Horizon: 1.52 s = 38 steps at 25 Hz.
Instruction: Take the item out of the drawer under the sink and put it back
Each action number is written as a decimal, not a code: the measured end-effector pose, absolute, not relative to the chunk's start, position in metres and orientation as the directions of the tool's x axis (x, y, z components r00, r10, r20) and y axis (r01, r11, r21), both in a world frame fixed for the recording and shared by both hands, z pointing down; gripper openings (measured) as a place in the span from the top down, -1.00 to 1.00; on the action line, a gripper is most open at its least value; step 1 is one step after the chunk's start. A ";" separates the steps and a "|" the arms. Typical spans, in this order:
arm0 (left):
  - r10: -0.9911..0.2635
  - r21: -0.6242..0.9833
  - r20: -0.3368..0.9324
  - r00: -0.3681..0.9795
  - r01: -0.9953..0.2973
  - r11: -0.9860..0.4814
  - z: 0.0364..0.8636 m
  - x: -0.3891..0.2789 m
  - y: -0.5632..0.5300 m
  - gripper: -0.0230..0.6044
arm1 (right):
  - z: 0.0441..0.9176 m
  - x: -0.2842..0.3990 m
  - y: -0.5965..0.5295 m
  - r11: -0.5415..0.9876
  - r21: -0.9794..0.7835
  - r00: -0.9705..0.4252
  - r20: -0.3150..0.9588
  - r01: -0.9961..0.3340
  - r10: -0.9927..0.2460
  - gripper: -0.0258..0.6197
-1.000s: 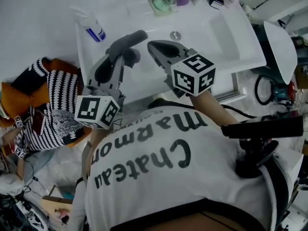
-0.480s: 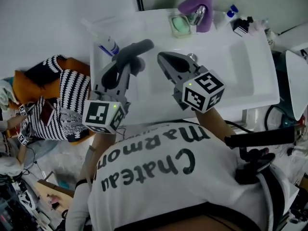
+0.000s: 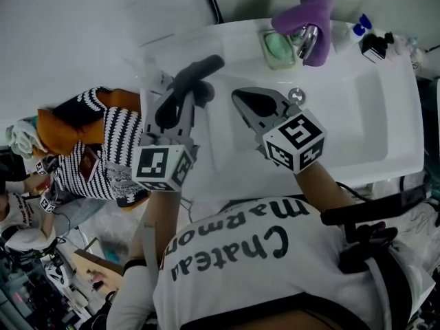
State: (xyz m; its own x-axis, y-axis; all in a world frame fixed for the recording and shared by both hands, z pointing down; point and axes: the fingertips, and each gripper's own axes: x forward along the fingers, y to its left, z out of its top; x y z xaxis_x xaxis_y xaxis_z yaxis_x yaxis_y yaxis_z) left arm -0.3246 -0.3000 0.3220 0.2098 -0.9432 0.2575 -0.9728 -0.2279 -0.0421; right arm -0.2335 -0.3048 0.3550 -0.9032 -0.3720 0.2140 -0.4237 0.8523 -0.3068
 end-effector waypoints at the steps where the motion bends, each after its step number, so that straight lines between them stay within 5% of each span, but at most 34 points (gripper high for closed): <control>1: -0.944 -0.038 0.256 0.207 -0.974 -0.224 0.324 -0.325 -0.307 0.74 | 0.358 -0.236 -0.310 0.852 -0.312 -0.905 0.215 -0.421 -0.368 0.88; 28: -0.949 -0.256 0.311 0.058 -0.956 -0.142 0.363 -0.335 -0.414 0.74 | 0.401 -0.307 -0.400 0.839 -0.358 -0.912 0.183 -0.409 -0.366 0.88; 38: -0.899 -0.394 0.434 0.056 -0.886 -0.245 0.417 -0.324 -0.435 0.74 | 0.421 -0.279 -0.409 0.791 -0.385 -0.879 0.227 -0.476 -0.418 0.89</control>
